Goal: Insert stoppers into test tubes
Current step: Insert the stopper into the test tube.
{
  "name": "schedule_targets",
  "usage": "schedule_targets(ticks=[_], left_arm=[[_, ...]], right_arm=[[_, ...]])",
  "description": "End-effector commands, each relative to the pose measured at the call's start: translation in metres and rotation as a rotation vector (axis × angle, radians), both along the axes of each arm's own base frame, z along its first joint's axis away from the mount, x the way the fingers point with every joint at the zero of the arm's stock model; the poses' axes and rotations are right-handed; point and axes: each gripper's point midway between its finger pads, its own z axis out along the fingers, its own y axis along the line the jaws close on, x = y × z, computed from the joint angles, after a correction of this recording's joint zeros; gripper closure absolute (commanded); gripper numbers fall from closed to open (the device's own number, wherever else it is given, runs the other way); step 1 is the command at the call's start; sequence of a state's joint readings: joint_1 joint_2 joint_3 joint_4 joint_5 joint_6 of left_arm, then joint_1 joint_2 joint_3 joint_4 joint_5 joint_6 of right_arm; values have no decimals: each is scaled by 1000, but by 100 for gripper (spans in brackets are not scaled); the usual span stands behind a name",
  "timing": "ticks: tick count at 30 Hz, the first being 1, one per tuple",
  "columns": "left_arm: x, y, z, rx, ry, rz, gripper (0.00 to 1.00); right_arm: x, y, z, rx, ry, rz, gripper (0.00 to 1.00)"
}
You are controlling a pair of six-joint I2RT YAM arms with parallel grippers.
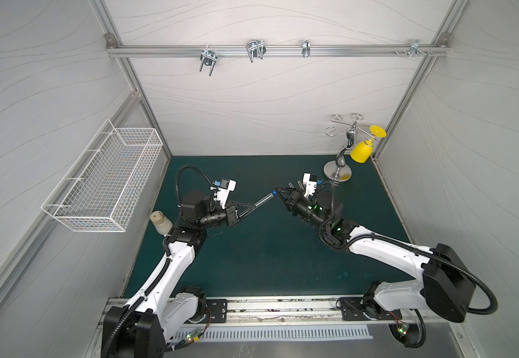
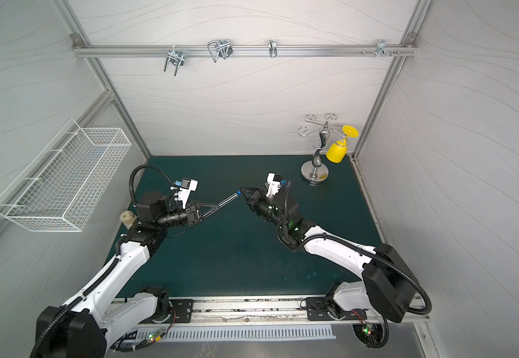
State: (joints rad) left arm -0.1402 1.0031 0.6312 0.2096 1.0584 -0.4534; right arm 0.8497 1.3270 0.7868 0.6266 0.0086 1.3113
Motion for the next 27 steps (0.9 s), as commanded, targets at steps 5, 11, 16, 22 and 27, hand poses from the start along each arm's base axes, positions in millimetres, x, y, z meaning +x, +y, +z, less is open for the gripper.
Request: schedule_targets(ticks=[5,11,16,22,27], left_arm=[[2,-2,11,-13,-46,-4,100],[2,-2,12,-15,-48,-3,100],[3,-1,13,-16,-44,5,100],[5,0,14,-19,-37,19,100],[8,1,12,-17,-29,39,100]], right_arm=[[-2,4,8,17,-1,1,91],[-4,9,8,17,0,12,91],[-8,16,6,17,3,24,91],[-14,22,4,9,1,30,91],[-20,27,4,-12,-10,26,92]])
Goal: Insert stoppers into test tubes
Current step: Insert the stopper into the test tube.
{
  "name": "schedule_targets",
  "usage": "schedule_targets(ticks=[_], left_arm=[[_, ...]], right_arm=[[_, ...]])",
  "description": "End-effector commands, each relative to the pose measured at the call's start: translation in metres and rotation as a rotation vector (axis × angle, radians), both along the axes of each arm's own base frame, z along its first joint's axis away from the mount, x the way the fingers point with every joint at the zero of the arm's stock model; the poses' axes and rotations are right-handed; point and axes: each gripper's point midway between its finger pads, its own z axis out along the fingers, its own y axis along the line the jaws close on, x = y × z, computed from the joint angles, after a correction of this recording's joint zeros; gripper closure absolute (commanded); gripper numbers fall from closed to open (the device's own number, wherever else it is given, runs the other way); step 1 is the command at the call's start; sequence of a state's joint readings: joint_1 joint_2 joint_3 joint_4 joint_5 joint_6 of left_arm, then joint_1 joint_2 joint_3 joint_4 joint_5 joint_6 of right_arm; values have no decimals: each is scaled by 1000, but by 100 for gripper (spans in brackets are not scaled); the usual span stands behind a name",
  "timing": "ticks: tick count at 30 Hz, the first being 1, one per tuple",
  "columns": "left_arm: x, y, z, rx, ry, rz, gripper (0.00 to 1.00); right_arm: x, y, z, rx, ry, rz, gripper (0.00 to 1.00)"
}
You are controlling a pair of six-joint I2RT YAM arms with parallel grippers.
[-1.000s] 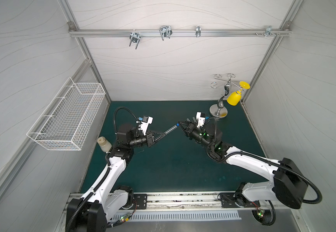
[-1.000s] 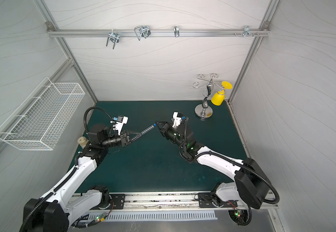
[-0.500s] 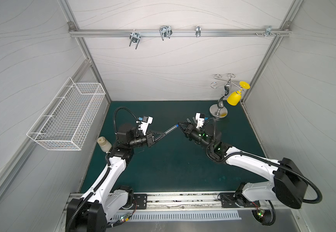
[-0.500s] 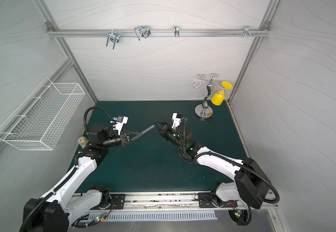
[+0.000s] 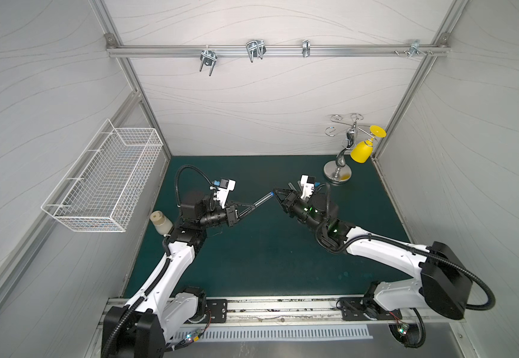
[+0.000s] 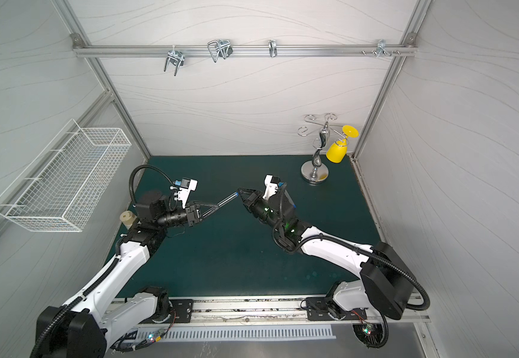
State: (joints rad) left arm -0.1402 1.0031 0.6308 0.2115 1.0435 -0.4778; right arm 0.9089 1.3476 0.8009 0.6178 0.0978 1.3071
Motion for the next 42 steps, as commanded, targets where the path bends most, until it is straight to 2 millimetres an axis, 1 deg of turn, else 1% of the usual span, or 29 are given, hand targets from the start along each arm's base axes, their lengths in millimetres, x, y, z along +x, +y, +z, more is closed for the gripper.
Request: schedule_targets(ticks=[1,3,11,17,26,34,37,40,42], left_arm=[[6,0,13,-11,-49,22,100],[6,0,13,-11,-50,24,100],[7,0,13,-12,-50,27,100],[8,1,13,-14,-39,35,100],[10,2,13,-14,-32,50,100],[12,3,11,-10,-31,61,100],[13,3,10,-8,-30,63,100],[13,3,11,-8,-34,61,100],[13,3,10,-6,-33,61,100]], right_arm=[[-16,17,8,0,-17,58,92],[-17,20,5,-5,-15,62,92],[-25,28,4,-19,-22,88,92],[-30,29,2,-29,-26,89,93],[-40,44,-2,-28,-14,124,93],[-47,57,0,-18,-7,147,93],[-48,57,-3,-26,4,144,93],[-47,53,-7,-31,24,123,94],[-46,50,-6,-34,20,105,94]])
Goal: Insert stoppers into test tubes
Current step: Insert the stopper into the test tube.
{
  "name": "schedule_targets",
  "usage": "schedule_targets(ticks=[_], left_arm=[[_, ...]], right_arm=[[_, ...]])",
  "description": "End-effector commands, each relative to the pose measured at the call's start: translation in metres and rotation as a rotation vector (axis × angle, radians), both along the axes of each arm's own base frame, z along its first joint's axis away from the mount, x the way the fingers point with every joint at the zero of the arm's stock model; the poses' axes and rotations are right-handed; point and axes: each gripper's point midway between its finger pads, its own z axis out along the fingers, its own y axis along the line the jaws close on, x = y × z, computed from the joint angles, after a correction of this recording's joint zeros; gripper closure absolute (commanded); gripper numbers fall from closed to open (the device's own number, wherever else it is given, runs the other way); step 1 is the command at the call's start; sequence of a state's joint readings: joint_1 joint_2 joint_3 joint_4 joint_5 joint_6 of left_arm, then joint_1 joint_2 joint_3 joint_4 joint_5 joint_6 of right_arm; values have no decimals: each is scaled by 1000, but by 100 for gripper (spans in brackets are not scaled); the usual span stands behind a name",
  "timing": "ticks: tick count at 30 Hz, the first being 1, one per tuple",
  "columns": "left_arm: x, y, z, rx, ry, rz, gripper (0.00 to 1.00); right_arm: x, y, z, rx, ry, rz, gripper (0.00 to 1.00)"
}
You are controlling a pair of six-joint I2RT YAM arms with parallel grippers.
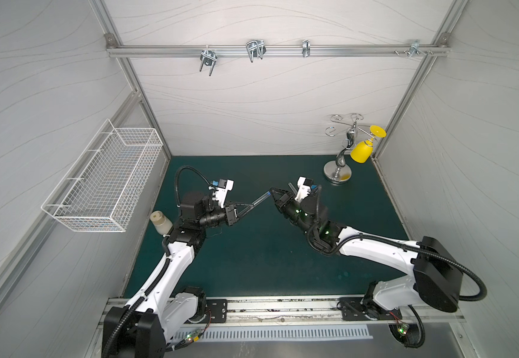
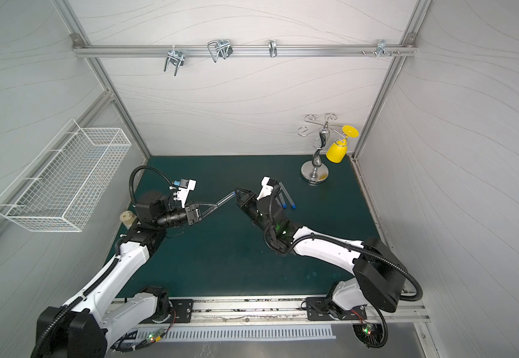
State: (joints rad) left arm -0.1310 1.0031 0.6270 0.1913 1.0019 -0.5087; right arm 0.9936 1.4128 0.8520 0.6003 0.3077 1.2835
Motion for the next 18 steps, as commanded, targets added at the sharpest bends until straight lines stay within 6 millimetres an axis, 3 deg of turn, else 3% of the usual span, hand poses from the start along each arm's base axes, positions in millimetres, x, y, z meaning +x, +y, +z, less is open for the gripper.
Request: schedule_targets(ticks=[1,11,18], left_arm=[[6,-3,16,-5,-84,5,100],[4,-1,14,5,-88,-2,100],[-3,-2,13,21,-108,-52,100]], right_arm=[[-51,36,3,11,23,225,93],[-35,-8,19,-22,-43,145,52],[-35,-54,12,-93,-79,123,43]])
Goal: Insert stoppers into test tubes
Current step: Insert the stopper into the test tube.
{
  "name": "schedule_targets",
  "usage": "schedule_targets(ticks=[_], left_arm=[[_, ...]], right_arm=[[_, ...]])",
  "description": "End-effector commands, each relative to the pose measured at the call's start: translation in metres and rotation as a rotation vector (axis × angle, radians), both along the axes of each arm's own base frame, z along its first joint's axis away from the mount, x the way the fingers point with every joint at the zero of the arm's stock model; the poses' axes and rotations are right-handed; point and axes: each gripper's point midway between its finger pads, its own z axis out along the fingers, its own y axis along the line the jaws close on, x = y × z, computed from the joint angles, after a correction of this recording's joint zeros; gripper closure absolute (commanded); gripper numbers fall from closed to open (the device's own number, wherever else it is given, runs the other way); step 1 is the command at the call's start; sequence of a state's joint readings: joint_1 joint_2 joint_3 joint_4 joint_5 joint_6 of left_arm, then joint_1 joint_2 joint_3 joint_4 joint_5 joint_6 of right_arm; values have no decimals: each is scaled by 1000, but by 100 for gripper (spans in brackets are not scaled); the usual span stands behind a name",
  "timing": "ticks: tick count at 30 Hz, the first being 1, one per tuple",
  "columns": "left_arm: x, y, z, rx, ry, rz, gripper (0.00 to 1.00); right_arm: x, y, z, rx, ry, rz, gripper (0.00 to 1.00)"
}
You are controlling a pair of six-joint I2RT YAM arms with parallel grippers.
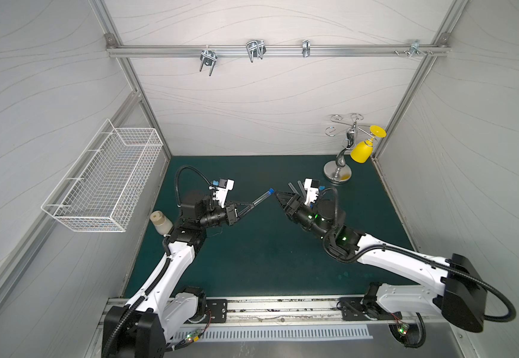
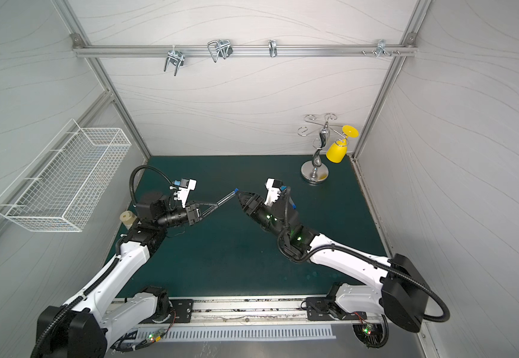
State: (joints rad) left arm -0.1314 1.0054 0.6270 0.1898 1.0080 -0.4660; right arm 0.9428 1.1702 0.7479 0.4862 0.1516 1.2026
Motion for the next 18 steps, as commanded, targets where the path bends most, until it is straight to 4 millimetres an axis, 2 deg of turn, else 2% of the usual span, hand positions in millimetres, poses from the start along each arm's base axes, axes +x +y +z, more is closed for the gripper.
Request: schedule_targets(ticks=[1,5,9,15,18], left_arm=[[-5,-2,13,11,-81,-58,100],[-18,-4,10,39,-119,-135,100],[-31,-5,8,59,-149,-206,100],[-43,-5,10,58,-178,-264,100],[-44,-5,11,52,-178,-271,100]], right_arm=[[-3,-22,-11,-86,-34,19,43],[1,-57,-2,-175,-181,54,49],[-9,-80,22,-279,-453,186,53],[-37,-83,19,-501,-776,422,57],[-53,-77,18,-509,-909,531,58]])
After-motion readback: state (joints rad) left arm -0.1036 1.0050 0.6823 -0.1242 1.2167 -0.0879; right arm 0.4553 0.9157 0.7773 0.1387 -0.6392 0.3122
